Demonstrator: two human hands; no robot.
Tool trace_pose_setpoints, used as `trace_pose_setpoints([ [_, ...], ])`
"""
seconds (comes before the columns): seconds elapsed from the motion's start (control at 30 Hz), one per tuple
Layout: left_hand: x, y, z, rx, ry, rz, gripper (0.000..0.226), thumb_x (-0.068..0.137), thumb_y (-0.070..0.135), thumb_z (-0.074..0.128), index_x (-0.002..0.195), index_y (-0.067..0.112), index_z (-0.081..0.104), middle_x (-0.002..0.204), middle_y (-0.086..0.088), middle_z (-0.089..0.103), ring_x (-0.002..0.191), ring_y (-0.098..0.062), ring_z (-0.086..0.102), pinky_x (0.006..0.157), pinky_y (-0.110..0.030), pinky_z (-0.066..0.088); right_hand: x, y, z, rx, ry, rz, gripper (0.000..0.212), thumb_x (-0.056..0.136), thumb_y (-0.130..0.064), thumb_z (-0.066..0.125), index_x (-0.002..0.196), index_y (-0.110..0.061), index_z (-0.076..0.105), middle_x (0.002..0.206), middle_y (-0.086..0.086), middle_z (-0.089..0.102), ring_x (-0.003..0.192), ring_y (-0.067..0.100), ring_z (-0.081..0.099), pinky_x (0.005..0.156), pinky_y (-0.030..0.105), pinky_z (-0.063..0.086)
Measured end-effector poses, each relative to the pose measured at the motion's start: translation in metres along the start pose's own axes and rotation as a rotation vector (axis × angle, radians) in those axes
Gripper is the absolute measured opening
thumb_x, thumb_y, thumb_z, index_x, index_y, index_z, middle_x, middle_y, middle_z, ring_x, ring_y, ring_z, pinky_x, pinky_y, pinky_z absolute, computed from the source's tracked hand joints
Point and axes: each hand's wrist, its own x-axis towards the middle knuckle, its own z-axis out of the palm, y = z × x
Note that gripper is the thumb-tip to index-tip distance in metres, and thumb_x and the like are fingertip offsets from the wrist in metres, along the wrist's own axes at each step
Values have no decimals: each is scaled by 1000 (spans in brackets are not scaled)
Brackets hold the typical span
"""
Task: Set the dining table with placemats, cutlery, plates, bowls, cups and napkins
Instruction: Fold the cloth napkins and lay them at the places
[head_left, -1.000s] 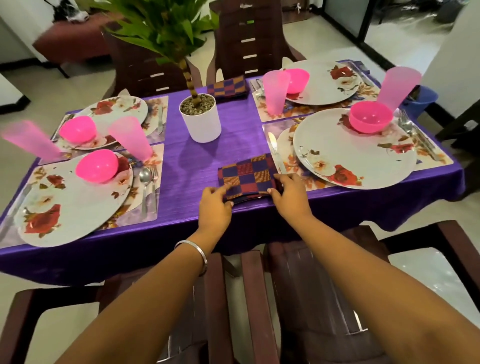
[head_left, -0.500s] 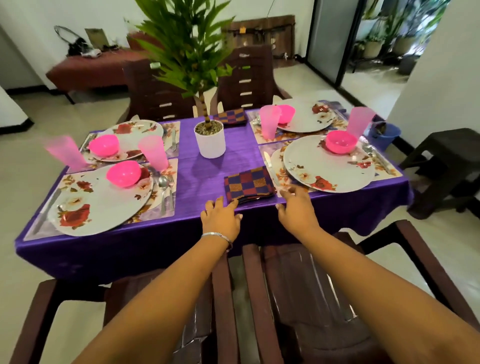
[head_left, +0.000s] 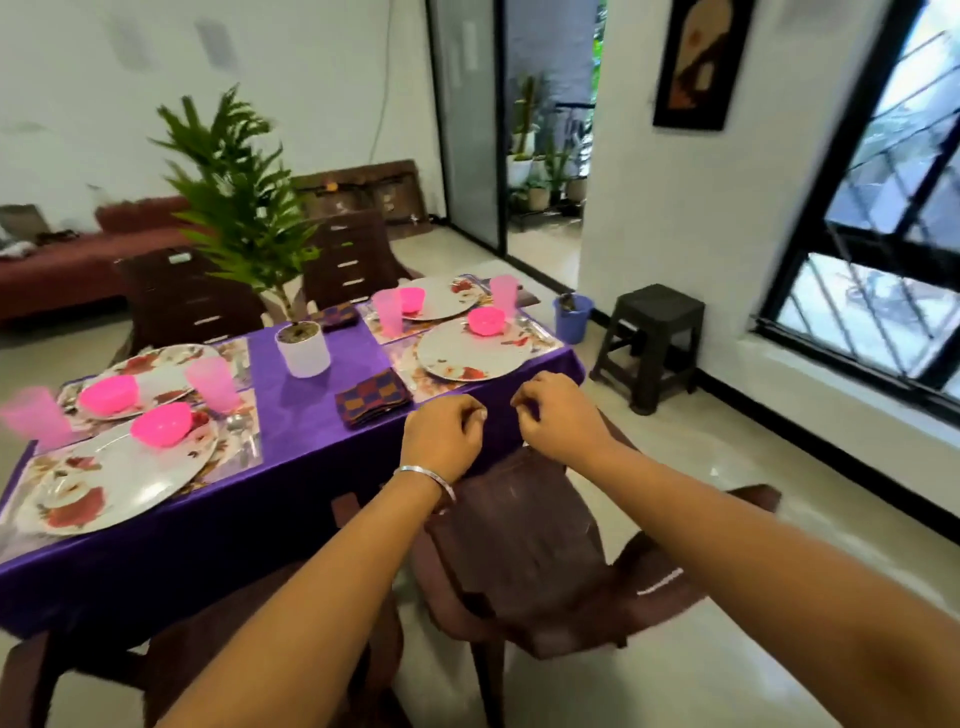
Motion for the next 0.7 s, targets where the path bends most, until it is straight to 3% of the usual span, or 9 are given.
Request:
trace_pose_setpoints([
  [0.1, 2, 60, 22, -86, 6, 57, 15, 88, 19, 59, 94, 19, 72, 83, -1, 71, 78, -22, 64, 75, -37, 52, -12, 37, -54, 37, 71, 14, 25, 83, -7, 50, 96, -11, 71, 98, 7, 68, 93, 23, 60, 75, 28, 44],
  [0.3, 25, 199, 105, -271, 50, 86, 28, 78, -2, 52, 93, 12, 72, 89, -1, 72, 84, -15, 64, 84, -27, 51, -29, 152, -147, 231, 266, 101, 24, 81, 0, 45, 89, -8, 66, 94, 11, 68, 90, 27, 62, 79, 39, 50],
  [0.5, 61, 320, 221, -428, 52, 35, 23, 78, -3, 54, 84, 13, 70, 84, 0, 72, 78, -10, 64, 73, -17, 51, -52, 313, -229, 119, 168, 181, 20, 87, -4, 47, 90, -11, 66, 94, 5, 66, 88, 21, 61, 76, 29, 48],
  [0.57, 73, 346, 257, -428, 40, 4, 22, 80, -1, 56, 83, 16, 69, 85, 0, 72, 79, -10, 65, 72, -12, 49, -45, 361, -247, 100, 148, 221, 20, 88, -7, 49, 92, -13, 67, 97, 5, 67, 91, 21, 62, 81, 32, 51],
  [0.7, 117, 360, 313, -417, 54, -92, 17, 82, 4, 61, 82, 18, 70, 86, 1, 73, 78, -11, 66, 77, -22, 52, -5, 422, -251, 130, 85, 219, 14, 88, -10, 53, 93, -13, 66, 95, 1, 65, 87, 17, 62, 80, 35, 53],
])
